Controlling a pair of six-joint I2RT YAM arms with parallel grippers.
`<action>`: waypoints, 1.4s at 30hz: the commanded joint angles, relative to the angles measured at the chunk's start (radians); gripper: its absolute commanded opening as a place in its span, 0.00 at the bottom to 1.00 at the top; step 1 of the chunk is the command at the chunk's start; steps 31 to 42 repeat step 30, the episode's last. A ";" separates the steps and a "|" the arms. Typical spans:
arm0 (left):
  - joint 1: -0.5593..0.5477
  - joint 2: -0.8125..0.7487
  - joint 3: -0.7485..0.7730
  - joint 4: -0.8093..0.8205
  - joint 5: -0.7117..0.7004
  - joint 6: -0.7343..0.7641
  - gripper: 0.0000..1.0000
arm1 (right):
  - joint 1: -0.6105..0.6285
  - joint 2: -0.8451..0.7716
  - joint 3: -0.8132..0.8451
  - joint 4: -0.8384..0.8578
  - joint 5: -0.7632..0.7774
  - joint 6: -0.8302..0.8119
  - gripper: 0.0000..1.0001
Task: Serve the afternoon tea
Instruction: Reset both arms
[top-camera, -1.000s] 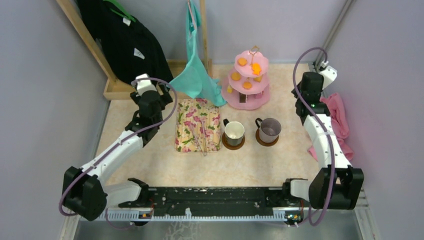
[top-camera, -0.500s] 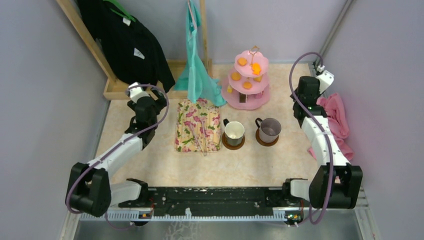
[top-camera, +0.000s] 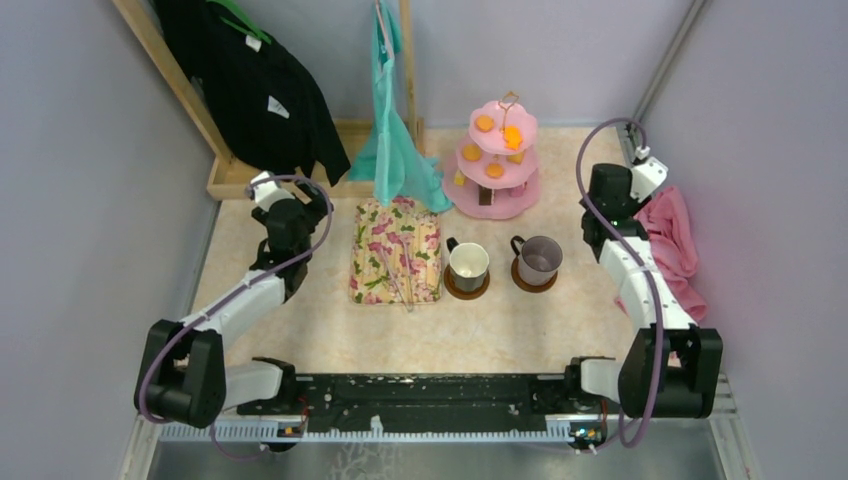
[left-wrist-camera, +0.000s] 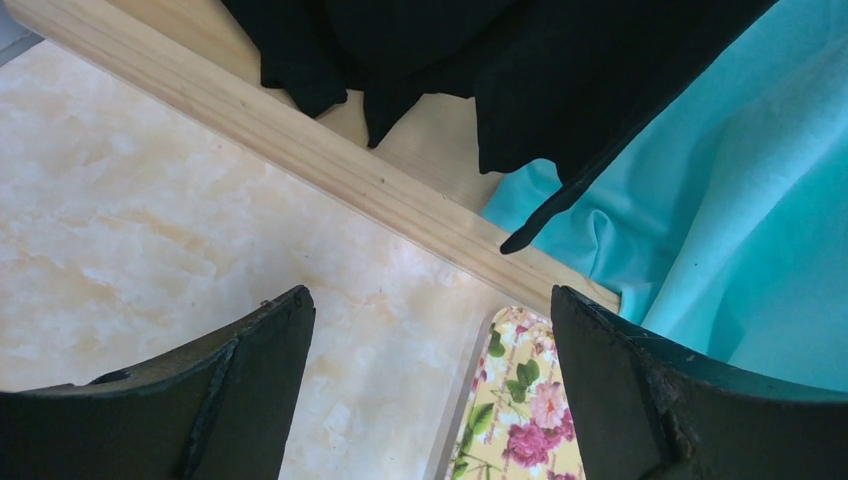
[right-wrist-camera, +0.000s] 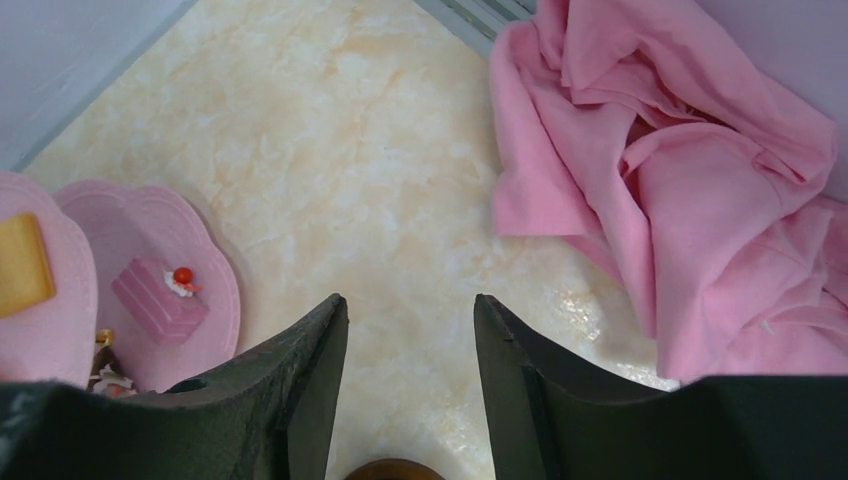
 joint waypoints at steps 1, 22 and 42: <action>0.008 0.012 -0.017 0.070 0.013 -0.015 0.93 | 0.030 -0.046 0.000 0.046 0.085 0.024 0.51; 0.011 0.021 -0.070 0.159 0.041 0.007 0.93 | 0.055 -0.065 -0.030 0.073 0.111 0.009 0.52; 0.010 0.022 -0.070 0.162 0.041 0.013 0.93 | 0.064 -0.059 -0.032 0.080 0.117 -0.003 0.52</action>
